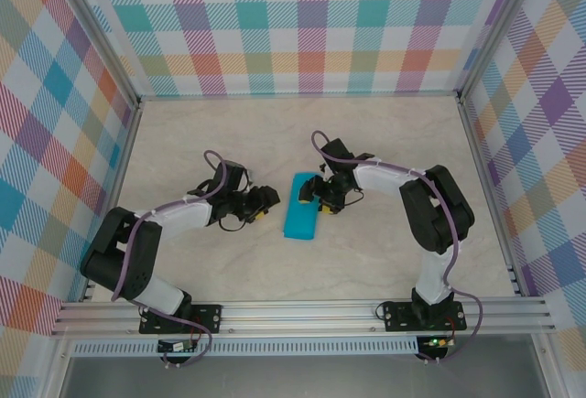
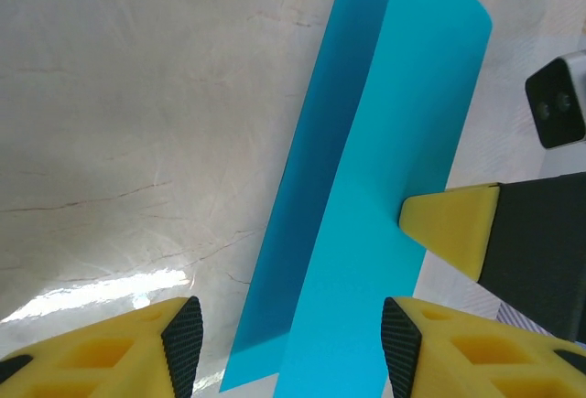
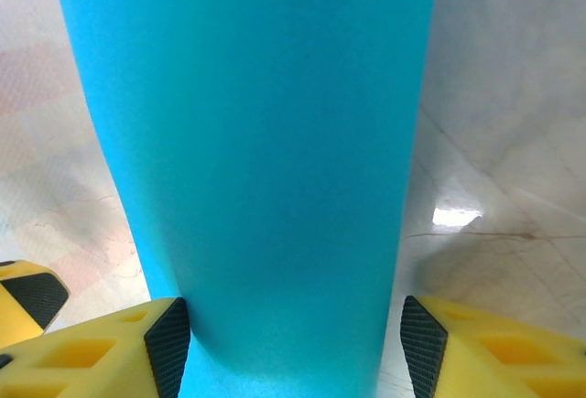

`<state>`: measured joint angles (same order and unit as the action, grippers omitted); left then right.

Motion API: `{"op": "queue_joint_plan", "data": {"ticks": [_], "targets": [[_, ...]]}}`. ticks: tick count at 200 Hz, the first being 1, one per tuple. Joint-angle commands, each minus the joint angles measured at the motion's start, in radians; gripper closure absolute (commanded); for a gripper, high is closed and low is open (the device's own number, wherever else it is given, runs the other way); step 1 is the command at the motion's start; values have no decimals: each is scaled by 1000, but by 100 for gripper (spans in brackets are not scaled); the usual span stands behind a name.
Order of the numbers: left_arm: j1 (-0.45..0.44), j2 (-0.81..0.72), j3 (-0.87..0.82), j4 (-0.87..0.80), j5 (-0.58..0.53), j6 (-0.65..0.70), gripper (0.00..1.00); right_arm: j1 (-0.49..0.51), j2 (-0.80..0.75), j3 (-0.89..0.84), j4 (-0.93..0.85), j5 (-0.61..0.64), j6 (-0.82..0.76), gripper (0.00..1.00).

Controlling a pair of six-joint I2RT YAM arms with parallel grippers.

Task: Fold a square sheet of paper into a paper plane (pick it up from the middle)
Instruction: Fold the square sheet of paper in half at the center of the table.

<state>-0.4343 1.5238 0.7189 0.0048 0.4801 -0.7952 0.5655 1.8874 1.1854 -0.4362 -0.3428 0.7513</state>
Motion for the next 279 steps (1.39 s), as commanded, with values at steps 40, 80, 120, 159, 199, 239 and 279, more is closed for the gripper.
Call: {"op": "queue_joint_plan", "data": {"ticks": [40, 80, 120, 159, 199, 239, 279], "targets": [[-14, 37, 59, 16, 26, 18, 44, -1, -32, -24, -46, 42, 7, 33], [-14, 42, 59, 14, 23, 16, 44, -1, -19, -20, -36, 33, 17, 31], [-14, 41, 59, 9, 14, 21, 44, 1, 14, 15, -52, 21, 27, 27], [-15, 42, 59, 21, 6, 15, 44, 13, 60, 91, -158, 58, -1, 26], [-15, 40, 53, 23, 7, 17, 44, 36, 115, 148, -236, 99, -9, 25], [-14, 38, 49, 20, 4, 23, 43, 47, 152, 189, -299, 127, -38, 25], [-14, 48, 53, 20, 8, 22, 43, 47, 179, 203, -327, 129, -37, 25]]}}
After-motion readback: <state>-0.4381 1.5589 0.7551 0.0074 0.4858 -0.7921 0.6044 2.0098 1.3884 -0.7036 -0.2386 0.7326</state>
